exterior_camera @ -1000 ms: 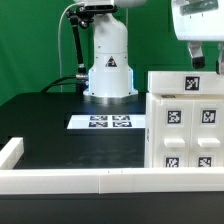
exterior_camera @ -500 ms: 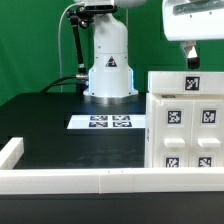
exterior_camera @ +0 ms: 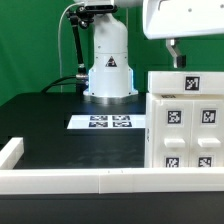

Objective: Assemble cabinet

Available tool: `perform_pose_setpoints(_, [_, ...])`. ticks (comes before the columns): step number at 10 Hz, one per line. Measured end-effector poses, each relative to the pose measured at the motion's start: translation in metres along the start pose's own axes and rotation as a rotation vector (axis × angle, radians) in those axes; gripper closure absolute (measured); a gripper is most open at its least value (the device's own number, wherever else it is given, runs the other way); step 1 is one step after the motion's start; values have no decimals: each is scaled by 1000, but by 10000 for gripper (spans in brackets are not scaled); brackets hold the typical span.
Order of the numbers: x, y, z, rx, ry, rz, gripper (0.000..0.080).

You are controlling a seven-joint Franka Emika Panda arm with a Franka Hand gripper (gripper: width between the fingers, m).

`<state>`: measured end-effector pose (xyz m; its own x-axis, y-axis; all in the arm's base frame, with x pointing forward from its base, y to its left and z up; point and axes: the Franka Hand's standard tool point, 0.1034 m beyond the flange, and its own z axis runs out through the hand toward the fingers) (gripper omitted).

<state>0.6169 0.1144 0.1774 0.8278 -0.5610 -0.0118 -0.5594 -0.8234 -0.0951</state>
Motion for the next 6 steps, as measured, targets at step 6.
perform_pose_setpoints(6, [8,-3,-5,9,47,-729,3])
